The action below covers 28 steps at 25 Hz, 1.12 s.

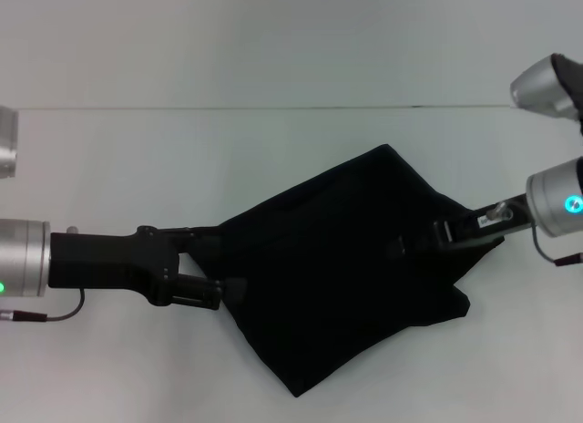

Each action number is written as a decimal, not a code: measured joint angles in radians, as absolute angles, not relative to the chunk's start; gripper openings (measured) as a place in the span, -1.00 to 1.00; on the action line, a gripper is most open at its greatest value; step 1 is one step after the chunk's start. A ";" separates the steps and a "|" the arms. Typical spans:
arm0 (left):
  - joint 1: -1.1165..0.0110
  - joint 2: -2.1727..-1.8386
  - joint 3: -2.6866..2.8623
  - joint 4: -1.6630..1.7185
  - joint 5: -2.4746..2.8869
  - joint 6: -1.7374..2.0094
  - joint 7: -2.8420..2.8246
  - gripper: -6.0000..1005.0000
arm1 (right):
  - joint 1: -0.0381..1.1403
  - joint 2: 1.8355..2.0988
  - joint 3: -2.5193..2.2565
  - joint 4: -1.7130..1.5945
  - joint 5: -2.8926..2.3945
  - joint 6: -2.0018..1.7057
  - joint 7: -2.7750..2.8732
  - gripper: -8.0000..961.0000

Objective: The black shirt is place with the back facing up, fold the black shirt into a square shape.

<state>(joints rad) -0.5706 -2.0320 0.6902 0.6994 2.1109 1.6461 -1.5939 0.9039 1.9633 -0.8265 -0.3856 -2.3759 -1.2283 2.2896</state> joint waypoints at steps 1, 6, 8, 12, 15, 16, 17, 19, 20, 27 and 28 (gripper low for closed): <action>-0.571 -2.032 0.690 0.700 2.111 1.646 -1.594 0.88 | 0.902 1.967 -0.832 -0.385 -2.376 -1.220 2.290 0.41; -0.574 -2.032 0.687 0.700 2.112 1.643 -1.598 0.88 | 0.898 1.982 -0.841 -0.384 -2.376 -1.190 2.286 0.41; -0.574 -2.031 0.687 0.699 2.111 1.643 -1.599 0.88 | 0.899 1.986 -0.841 -0.384 -2.376 -1.185 2.283 0.41; -0.574 -2.031 0.686 0.696 2.107 1.639 -1.600 0.87 | 0.903 1.994 -0.846 -0.383 -2.376 -1.171 2.281 0.41; -0.574 -2.032 0.686 0.695 2.107 1.631 -1.603 0.87 | 0.906 2.000 -0.858 -0.383 -2.376 -1.162 2.280 0.41; -0.574 -2.033 0.686 0.695 2.108 1.630 -1.603 0.87 | 0.906 2.001 -0.861 -0.383 -2.376 -1.160 2.280 0.41; -0.574 -2.033 0.686 0.695 2.108 1.629 -1.604 0.87 | 0.906 2.003 -0.864 -0.383 -2.376 -1.158 2.280 0.41; -0.575 -2.034 0.686 0.695 2.109 1.629 -1.604 0.87 | 0.906 2.005 -0.865 -0.383 -2.376 -1.158 2.280 0.41; -0.575 -2.034 0.686 0.695 2.109 1.629 -1.604 0.87 | 0.907 2.006 -0.865 -0.383 -2.376 -1.158 2.280 0.41; -0.578 -2.034 0.686 0.695 2.111 1.627 -1.605 0.87 | 0.903 2.007 -0.865 -0.394 -2.373 -1.160 2.282 -0.11; -0.578 -2.034 0.686 0.695 2.112 1.627 -1.607 0.87 | 0.903 2.007 -0.865 -0.396 -2.372 -1.161 2.280 -0.17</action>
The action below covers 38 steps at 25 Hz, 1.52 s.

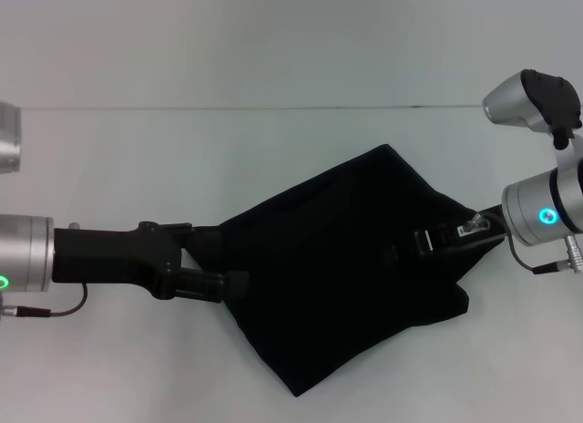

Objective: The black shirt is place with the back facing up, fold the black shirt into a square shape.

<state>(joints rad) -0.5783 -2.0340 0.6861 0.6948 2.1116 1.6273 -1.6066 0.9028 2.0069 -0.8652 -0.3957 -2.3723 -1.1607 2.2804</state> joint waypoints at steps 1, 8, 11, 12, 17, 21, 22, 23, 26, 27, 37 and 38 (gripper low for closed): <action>-0.579 -2.034 0.686 0.695 2.112 1.627 -1.608 0.86 | 0.903 2.007 -0.865 -0.396 -2.372 -1.161 2.279 -0.25; -0.580 -2.032 0.686 0.695 2.112 1.616 -1.616 0.86 | 0.905 2.006 -0.862 -0.397 -2.370 -1.165 2.257 -0.69; -0.581 -2.033 0.687 0.695 2.112 1.613 -1.617 0.86 | 0.904 2.006 -0.857 -0.399 -2.361 -1.166 2.242 -0.75; -0.581 -2.033 0.687 0.695 2.112 1.613 -1.617 0.86 | 0.903 2.006 -0.856 -0.402 -2.352 -1.167 2.236 -0.75; -0.581 -2.032 0.686 0.695 2.111 1.613 -1.618 0.85 | 0.894 2.006 -0.855 -0.449 -2.297 -1.201 2.209 -0.75; -0.581 -2.031 0.686 0.695 2.109 1.612 -1.618 0.85 | 0.893 2.004 -0.854 -0.485 -2.283 -1.222 2.204 -0.75; -0.581 -2.031 0.686 0.695 2.108 1.610 -1.618 0.85 | 0.893 2.003 -0.854 -0.491 -2.281 -1.225 2.204 -0.75; -0.581 -2.032 0.686 0.695 2.108 1.607 -1.618 0.85 | 0.893 2.003 -0.854 -0.499 -2.280 -1.230 2.204 -0.75; -0.580 -2.032 0.686 0.695 2.107 1.604 -1.618 0.85 | 0.892 2.000 -0.852 -0.524 -2.277 -1.240 2.205 -0.75; -0.579 -2.033 0.686 0.695 2.106 1.603 -1.618 0.85 | 0.892 1.999 -0.849 -0.532 -2.276 -1.243 2.205 -0.75; -0.577 -2.032 0.684 0.695 2.104 1.601 -1.631 0.84 | 0.863 1.992 -0.758 -0.691 -2.275 -1.365 2.204 -0.76; -0.577 -2.032 0.683 0.695 2.104 1.601 -1.632 0.84 | 0.858 1.992 -0.754 -0.703 -2.275 -1.372 2.204 -0.76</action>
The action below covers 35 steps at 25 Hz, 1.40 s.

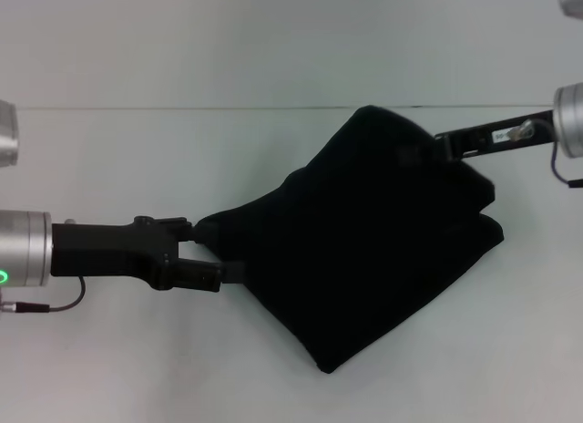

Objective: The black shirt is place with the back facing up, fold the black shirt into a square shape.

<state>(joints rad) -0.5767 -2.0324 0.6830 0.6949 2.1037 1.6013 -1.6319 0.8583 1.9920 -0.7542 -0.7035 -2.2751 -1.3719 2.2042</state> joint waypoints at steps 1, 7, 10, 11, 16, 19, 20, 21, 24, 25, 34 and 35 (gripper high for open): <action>-0.577 -2.032 0.682 0.695 2.103 1.601 -1.633 0.84 | 0.853 1.990 -0.752 -0.716 -2.275 -1.378 2.205 -0.76; -0.578 -2.033 0.681 0.695 2.103 1.601 -1.645 0.84 | 0.822 1.961 -0.748 -0.730 -2.275 -1.379 2.213 -0.76; -0.578 -2.034 0.681 0.695 2.103 1.601 -1.652 0.84 | 0.806 1.955 -0.746 -0.727 -2.278 -1.365 2.213 -0.76; -0.578 -2.034 0.681 0.695 2.103 1.601 -1.655 0.84 | 0.802 1.954 -0.747 -0.727 -2.280 -1.357 2.213 -0.75; -0.580 -2.035 0.681 0.694 2.103 1.601 -1.662 0.83 | 0.786 1.943 -0.758 -0.693 -2.287 -1.302 2.210 -0.76; -0.580 -2.038 0.681 0.694 2.105 1.596 -1.669 0.83 | 0.788 1.934 -0.759 -0.644 -2.289 -1.266 2.206 -0.76; -0.581 -2.040 0.681 0.694 2.107 1.593 -1.670 0.83 | 0.789 1.933 -0.759 -0.631 -2.293 -1.248 2.207 -0.76; -0.581 -2.042 0.681 0.694 2.109 1.590 -1.671 0.83 | 0.789 1.933 -0.759 -0.620 -2.300 -1.231 2.211 -0.77; -0.581 -2.046 0.681 0.691 2.110 1.581 -1.671 0.83 | 0.786 1.933 -0.759 -0.592 -2.331 -1.175 2.229 -0.77; -0.581 -2.047 0.681 0.688 2.110 1.577 -1.671 0.83 | 0.785 1.933 -0.759 -0.584 -2.339 -1.158 2.230 -0.77; -0.611 -2.057 0.683 0.630 2.104 1.419 -1.773 0.82 | 0.747 1.929 -0.746 -0.587 -2.344 -1.011 2.223 -0.45; -0.615 -2.060 0.683 0.626 2.103 1.396 -1.793 0.82 | 0.744 1.927 -0.742 -0.595 -2.344 -1.006 2.222 -0.40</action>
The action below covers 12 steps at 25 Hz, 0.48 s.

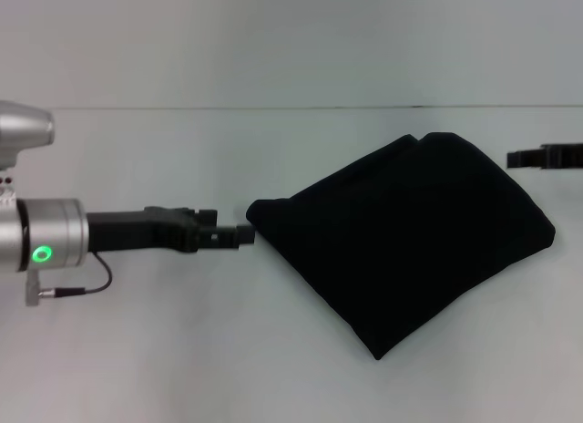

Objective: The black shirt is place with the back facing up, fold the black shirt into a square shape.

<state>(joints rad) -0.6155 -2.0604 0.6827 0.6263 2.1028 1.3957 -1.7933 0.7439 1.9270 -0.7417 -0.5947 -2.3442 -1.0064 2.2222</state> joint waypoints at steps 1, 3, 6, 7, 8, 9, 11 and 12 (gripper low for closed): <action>-0.623 -2.063 0.683 0.621 2.102 1.367 -1.821 0.82 | 0.740 1.926 -0.735 -0.606 -2.344 -1.003 2.222 -0.35; -0.641 -2.067 0.683 0.605 2.102 1.323 -1.875 0.82 | 0.732 1.925 -0.717 -0.638 -2.344 -1.008 2.223 -0.25; -0.663 -2.068 0.684 0.586 2.102 1.277 -1.952 0.82 | 0.723 1.924 -0.683 -0.688 -2.342 -1.051 2.223 -0.10; -0.673 -2.069 0.686 0.578 2.102 1.259 -1.985 0.82 | 0.722 1.923 -0.670 -0.699 -2.342 -1.071 2.222 -0.05; -0.681 -2.069 0.688 0.571 2.103 1.244 -2.010 0.82 | 0.722 1.921 -0.654 -0.706 -2.340 -1.097 2.220 0.00; -0.690 -2.068 0.691 0.559 2.106 1.225 -2.042 0.82 | 0.722 1.918 -0.641 -0.711 -2.337 -1.120 2.217 0.05; -0.709 -2.064 0.701 0.529 2.111 1.189 -2.098 0.81 | 0.722 1.915 -0.628 -0.714 -2.329 -1.151 2.210 0.23; -0.718 -2.061 0.705 0.514 2.113 1.172 -2.121 0.81 | 0.722 1.915 -0.626 -0.714 -2.325 -1.161 2.204 0.31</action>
<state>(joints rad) -0.7178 -2.0608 0.7045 0.5143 2.1132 1.1718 -2.1213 0.7223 1.9149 -0.6261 -0.7144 -2.3251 -1.1608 2.2035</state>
